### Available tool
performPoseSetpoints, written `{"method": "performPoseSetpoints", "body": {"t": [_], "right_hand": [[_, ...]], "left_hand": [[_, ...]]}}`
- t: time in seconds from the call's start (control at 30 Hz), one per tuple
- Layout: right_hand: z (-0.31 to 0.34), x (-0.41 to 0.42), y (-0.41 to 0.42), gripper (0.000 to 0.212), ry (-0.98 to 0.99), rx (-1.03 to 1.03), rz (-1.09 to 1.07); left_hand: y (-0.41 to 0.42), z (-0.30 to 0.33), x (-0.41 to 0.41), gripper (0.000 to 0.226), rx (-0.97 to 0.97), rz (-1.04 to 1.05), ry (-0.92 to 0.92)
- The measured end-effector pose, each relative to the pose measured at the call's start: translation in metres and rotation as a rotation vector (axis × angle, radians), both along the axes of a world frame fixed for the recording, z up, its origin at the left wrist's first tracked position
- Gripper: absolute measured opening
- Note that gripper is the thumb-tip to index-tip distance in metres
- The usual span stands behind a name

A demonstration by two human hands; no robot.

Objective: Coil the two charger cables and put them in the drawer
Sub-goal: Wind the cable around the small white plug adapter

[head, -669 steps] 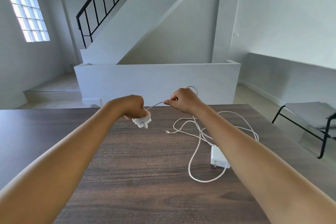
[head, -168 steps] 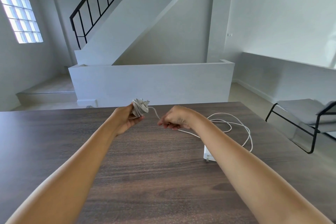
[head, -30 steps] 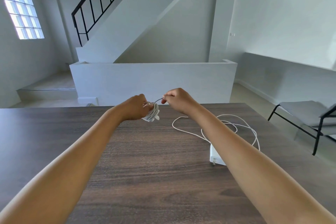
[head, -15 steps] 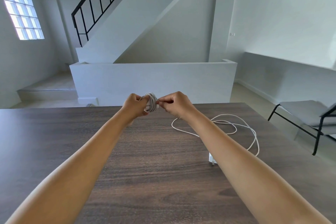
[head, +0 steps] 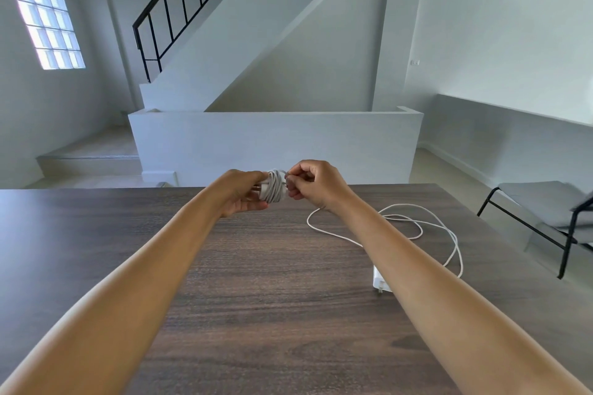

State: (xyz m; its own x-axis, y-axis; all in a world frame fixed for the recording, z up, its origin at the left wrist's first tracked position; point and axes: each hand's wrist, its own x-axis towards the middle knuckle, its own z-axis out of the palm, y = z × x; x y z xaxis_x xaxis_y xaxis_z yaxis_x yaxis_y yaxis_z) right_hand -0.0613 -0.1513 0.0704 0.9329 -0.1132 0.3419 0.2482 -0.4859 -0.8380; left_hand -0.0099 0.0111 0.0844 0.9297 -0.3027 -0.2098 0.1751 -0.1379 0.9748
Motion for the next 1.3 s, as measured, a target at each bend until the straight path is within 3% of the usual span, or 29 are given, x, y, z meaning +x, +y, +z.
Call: {"method": "performPoseSetpoints", "body": {"t": [0.27, 0.57, 0.67, 0.8, 0.97, 1.03, 1.23, 1.3], "right_hand": [[0.002, -0.002, -0.003, 0.007, -0.078, -0.153, 0.03], [0.013, 0.002, -0.003, 0.011, -0.188, -0.736, 0.14], [0.012, 0.002, -0.003, 0.014, -0.203, -0.816, 0.148], [0.014, 0.001, -0.003, 0.012, -0.235, -0.731, 0.118], [0.015, -0.002, -0.006, 0.006, -0.039, -0.304, 0.178], [0.016, -0.004, -0.009, 0.007, 0.011, -0.221, 0.204], [0.029, -0.014, -0.005, 0.01, -0.046, -0.486, 0.156], [0.029, -0.014, -0.006, 0.01, -0.016, -0.441, 0.154]], "left_hand": [[0.004, 0.004, 0.006, 0.023, 0.071, -0.044, 0.095], [0.011, -0.005, 0.01, 0.029, 0.045, -0.179, 0.267], [0.012, -0.009, 0.013, 0.031, 0.014, -0.2, 0.319], [0.014, -0.011, 0.015, 0.037, -0.044, -0.218, 0.376], [0.016, -0.009, 0.014, 0.038, -0.065, -0.213, 0.369], [0.016, -0.008, 0.014, 0.037, -0.047, -0.208, 0.351], [0.015, -0.008, 0.009, 0.037, -0.075, -0.204, 0.344], [0.015, -0.006, 0.007, 0.036, -0.073, -0.212, 0.332]]}}
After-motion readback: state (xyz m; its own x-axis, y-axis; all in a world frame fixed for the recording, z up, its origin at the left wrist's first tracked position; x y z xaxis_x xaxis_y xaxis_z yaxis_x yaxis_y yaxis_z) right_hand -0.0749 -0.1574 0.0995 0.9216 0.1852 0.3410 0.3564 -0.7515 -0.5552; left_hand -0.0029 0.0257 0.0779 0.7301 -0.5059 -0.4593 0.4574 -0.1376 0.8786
